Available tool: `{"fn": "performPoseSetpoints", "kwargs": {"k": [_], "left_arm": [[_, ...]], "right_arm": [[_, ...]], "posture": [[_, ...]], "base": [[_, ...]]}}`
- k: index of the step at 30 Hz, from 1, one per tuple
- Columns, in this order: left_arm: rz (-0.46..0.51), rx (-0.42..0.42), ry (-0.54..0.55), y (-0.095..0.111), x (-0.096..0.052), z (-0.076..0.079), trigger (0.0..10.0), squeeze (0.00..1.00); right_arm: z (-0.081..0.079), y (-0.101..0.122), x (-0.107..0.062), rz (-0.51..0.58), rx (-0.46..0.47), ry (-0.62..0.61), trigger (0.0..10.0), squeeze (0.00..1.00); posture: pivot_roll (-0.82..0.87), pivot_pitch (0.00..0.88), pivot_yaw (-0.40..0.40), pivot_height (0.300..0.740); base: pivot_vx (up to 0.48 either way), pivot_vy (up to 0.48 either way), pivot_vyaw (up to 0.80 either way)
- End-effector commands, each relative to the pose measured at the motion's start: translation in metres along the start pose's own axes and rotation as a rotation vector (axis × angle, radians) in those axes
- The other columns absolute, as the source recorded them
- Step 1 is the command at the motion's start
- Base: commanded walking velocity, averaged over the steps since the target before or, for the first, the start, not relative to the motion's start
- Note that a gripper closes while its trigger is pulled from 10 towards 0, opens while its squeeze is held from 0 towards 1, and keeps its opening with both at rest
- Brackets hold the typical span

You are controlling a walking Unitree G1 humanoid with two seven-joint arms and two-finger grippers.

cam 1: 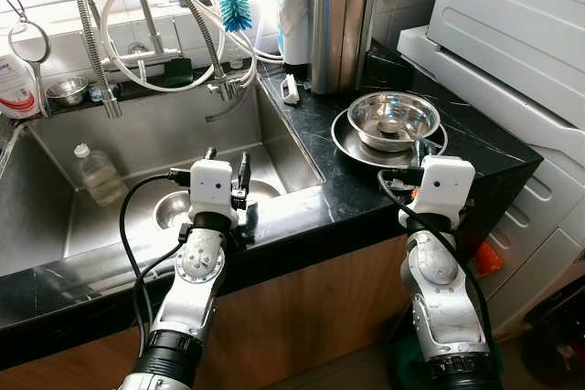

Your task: Kitchen organization

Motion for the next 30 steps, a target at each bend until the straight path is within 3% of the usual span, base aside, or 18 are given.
{"fn": "performPoseSetpoints", "kwargs": {"k": [1,19,30], "left_arm": [[0.013,0.019,-0.004,0.003,0.002,-0.001,10.0,0.0],[0.019,0.018,0.006,0.004,0.003,-0.002,10.0,0.0],[0.027,0.01,0.01,0.005,0.004,-0.001,10.0,0.0]], "right_arm": [[-0.003,0.007,0.002,0.024,0.021,0.011,10.0,0.0],[-0.007,0.032,0.006,0.141,0.068,0.05,10.0,0.0],[-0.006,0.076,0.018,0.321,-0.013,0.072,10.0,0.0]], "posture": [[-0.15,0.0,0.056,0.74],[-0.15,0.0,0.055,0.74],[-0.15,0.0,0.051,0.74]], "base": [[0.0,0.0,0.0],[0.0,0.0,0.0],[0.0,0.0,0.0]]}}
Point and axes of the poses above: a point about 5 cm out from each wrist's last joint towards the gripper, its own x axis pointing out of the wrist towards the gripper, its own y axis along the axis of the wrist's last joint, z = x × y, the point moved 2 cm from there along x, pointing out of the wrist towards the gripper, and after that the axes turned 14 degrees about -x, right-handed, at the moved point
